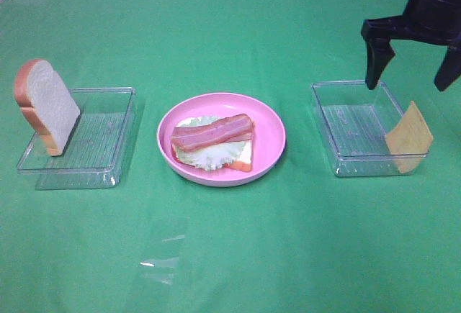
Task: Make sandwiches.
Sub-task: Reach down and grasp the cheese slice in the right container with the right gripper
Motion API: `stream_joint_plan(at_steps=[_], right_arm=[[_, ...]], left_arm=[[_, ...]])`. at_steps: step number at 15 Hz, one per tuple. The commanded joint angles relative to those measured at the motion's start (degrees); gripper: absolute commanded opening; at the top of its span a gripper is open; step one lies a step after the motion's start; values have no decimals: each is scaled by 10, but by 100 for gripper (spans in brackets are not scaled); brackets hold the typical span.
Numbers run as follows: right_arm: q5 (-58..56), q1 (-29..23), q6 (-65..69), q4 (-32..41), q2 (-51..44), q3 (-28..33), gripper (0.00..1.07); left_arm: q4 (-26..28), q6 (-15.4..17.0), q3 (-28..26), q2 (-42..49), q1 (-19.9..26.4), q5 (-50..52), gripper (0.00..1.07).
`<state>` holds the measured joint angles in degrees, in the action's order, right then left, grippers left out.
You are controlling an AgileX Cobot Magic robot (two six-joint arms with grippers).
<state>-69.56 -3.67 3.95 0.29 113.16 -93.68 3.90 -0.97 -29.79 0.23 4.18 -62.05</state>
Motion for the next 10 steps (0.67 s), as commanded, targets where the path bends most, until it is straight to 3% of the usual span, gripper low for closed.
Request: stream_joint_plan(at_steps=[1, 6, 10], right_arm=[[-32, 28, -2, -3, -6, 45, 96], [72, 33, -11, -3, -5, 133, 96], [119, 33, -11, -20, -5, 148, 96]], left_arm=[[0, 0, 2, 9, 0, 6, 98], [0, 0, 2, 9, 0, 6, 98], [0, 0, 2, 9, 0, 6, 98]])
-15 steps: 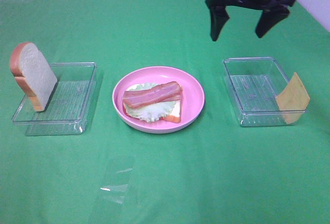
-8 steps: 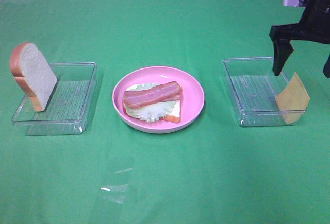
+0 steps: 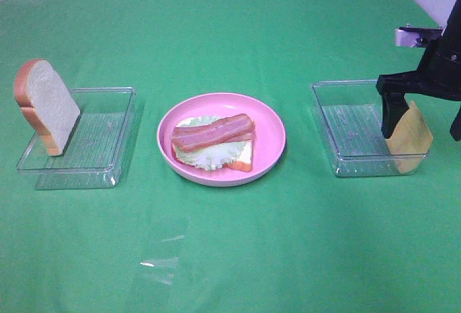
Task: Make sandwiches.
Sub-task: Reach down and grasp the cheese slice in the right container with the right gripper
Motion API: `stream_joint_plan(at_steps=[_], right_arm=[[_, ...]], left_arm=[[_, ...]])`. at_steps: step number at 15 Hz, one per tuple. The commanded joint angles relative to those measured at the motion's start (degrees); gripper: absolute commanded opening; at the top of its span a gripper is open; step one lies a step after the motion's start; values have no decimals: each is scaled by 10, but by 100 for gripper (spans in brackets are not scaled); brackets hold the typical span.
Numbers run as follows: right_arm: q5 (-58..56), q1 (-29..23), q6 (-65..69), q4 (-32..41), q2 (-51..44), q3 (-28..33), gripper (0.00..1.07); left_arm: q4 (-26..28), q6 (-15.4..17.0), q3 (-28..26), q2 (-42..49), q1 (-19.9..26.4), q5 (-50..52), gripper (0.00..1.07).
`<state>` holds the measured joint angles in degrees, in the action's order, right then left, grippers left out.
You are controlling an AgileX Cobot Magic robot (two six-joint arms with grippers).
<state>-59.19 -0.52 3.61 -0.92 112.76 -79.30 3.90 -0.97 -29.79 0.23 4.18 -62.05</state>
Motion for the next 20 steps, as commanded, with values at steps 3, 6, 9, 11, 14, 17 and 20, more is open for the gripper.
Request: stream_joint_plan(at_steps=[3, 6, 9, 11, 14, 17, 20], right_arm=[[25, 2, -21, -8, 1, 4, 79], [23, 2, -21, -8, 5, 4, 58], [16, 1, -21, -7, 5, 4, 52], [17, 0, -21, -6, 5, 4, 52], [22, 0, -20, -6, 5, 4, 45], [21, 0, -20, -6, 5, 4, 20], [18, 0, -20, -7, 5, 4, 5]], left_arm=[[0, 0, 2, 9, 0, 6, 98], [0, 0, 2, 9, 0, 6, 98], [0, 0, 2, 9, 0, 6, 98], [0, 0, 2, 9, 0, 6, 98], [0, 0, 2, 9, 0, 6, 98], [0, 0, 2, 9, 0, 6, 98], [0, 0, 2, 9, 0, 6, 98]])
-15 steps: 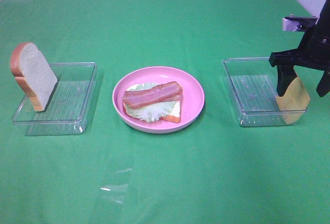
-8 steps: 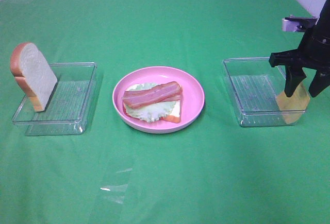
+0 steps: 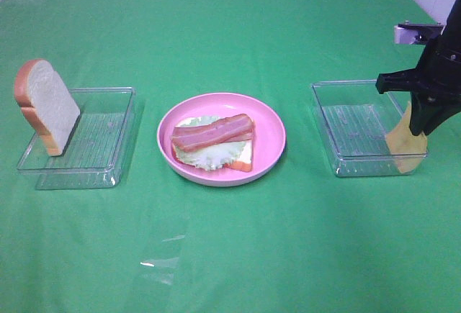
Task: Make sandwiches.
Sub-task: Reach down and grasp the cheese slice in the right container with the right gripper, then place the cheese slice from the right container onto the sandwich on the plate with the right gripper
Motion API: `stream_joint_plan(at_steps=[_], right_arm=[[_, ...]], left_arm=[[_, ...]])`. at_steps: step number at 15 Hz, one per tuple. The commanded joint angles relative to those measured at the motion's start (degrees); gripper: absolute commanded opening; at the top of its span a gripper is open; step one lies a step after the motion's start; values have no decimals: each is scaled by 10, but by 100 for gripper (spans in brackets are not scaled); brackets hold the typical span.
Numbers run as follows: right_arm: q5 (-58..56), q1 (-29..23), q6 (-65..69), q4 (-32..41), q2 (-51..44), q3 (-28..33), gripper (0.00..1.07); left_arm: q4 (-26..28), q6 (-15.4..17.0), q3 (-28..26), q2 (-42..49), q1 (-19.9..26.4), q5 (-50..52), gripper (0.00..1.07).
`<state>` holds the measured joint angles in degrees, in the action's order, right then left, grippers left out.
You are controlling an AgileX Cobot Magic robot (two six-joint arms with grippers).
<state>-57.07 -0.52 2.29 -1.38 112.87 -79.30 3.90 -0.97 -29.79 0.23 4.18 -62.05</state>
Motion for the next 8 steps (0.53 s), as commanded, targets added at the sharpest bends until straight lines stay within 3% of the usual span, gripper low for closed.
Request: stream_joint_plan(at_steps=[1, 8], right_arm=[[-3, 0, -7, -5, 3, 4, 0], [-32, 0, -3, -26, -18, 3, 0]], left_arm=[[-1, 0, 2, 9, 0, 6, 98], [-1, 0, 2, 9, 0, 6, 98]])
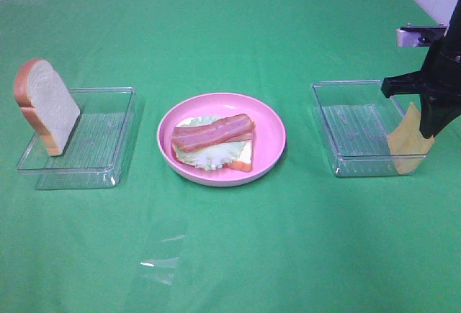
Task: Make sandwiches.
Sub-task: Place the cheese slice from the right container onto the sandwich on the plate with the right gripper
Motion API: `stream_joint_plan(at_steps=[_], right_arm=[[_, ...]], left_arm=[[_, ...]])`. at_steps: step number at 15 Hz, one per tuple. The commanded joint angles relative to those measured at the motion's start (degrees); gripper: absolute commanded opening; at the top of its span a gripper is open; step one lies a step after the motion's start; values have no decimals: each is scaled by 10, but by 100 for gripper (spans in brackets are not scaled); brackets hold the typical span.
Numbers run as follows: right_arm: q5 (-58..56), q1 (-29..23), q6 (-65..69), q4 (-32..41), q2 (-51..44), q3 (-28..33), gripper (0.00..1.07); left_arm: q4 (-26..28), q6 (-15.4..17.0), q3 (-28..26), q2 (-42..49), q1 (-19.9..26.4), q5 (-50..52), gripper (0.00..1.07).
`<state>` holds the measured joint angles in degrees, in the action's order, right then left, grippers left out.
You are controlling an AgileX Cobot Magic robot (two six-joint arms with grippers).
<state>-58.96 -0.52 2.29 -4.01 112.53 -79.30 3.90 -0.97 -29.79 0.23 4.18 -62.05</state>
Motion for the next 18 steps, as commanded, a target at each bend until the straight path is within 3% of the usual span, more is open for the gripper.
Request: stream_joint_plan(at_steps=[1, 6, 7, 8, 9, 10, 14, 18], right_arm=[[-14, 0, -3, 6, -30, 2, 0], [-15, 0, -23, 83, -128, 1, 0], [-2, 0, -74, 185, -162, 1, 0], [-2, 0, -74, 185, -162, 1, 0], [14, -9, -154, 323, -170, 1, 0], [18, -15, -169, 354, -170, 1, 0], [64, -108, -297, 594, -124, 1, 0], [66, -186, -351, 718, -16, -15, 0]], left_arm=[[-1, 0, 2, 9, 0, 6, 98], [-1, 0, 2, 9, 0, 6, 98], [-1, 0, 2, 9, 0, 6, 98], [-1, 0, 2, 9, 0, 6, 98], [-1, 0, 2, 9, 0, 6, 98], [-1, 0, 2, 9, 0, 6, 98], [-1, 0, 2, 9, 0, 6, 98], [-1, 0, 2, 9, 0, 6, 98]])
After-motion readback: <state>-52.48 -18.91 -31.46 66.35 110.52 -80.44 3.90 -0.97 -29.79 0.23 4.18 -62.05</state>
